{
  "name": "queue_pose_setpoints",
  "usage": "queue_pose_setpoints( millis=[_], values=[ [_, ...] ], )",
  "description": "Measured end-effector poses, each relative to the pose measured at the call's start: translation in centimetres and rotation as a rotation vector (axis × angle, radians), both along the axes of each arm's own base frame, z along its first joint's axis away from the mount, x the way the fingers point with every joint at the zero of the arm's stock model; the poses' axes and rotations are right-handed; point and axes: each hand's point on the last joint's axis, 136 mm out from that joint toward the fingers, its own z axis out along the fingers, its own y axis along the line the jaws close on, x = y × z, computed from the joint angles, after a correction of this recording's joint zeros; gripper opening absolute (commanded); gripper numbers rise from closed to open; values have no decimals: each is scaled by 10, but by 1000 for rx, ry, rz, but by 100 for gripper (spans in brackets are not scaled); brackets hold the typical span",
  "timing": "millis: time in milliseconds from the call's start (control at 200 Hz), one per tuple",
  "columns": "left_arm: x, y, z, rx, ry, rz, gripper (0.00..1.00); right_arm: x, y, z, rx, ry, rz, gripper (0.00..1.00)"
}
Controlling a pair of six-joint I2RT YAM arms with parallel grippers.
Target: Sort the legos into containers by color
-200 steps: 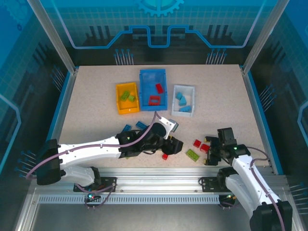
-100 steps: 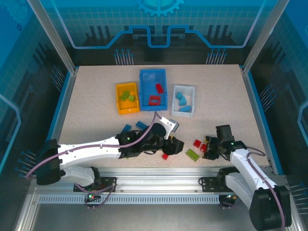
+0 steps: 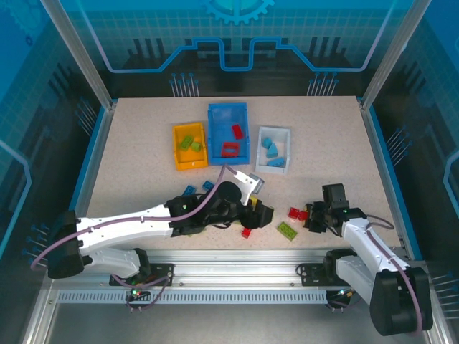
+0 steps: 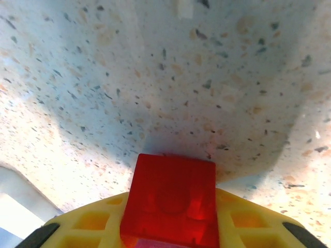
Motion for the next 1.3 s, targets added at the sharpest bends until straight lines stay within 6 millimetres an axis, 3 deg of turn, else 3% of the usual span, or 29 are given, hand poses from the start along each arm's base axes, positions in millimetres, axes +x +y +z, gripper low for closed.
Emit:
queue_pose_setpoints(
  millis=[120,210,280,345,390,485,555,625,705,855,1075,1216,1301],
  values=[
    [9,14,3,6,7,44,62,10,-9,21,-97,-60,81,22],
    [28,39,15,-6,7,136,62,40,-12,68,-205,-196,196,21],
    [45,66,25,-12,6,225,62,66,-2,112,-296,-314,321,21],
    [64,95,33,-16,9,328,63,90,23,153,-386,-427,481,21],
    [76,116,38,-14,8,398,63,104,51,177,-438,-501,612,22],
    [97,159,41,0,31,542,63,129,117,207,-528,-594,875,20],
    [109,188,39,19,56,635,64,151,166,215,-588,-622,1045,20],
    [118,213,35,36,85,718,64,174,207,213,-640,-632,1168,19],
    [123,232,30,55,108,776,64,203,246,194,-691,-609,1290,20],
    [127,238,22,77,135,791,63,255,278,151,-757,-547,1398,21],
    [136,229,11,99,148,764,64,307,282,101,-781,-487,1438,23],
    [139,225,10,93,150,751,63,320,270,75,-779,-446,1450,28],
    [141,223,10,86,149,745,64,324,268,65,-770,-436,1459,40]
  ],
)
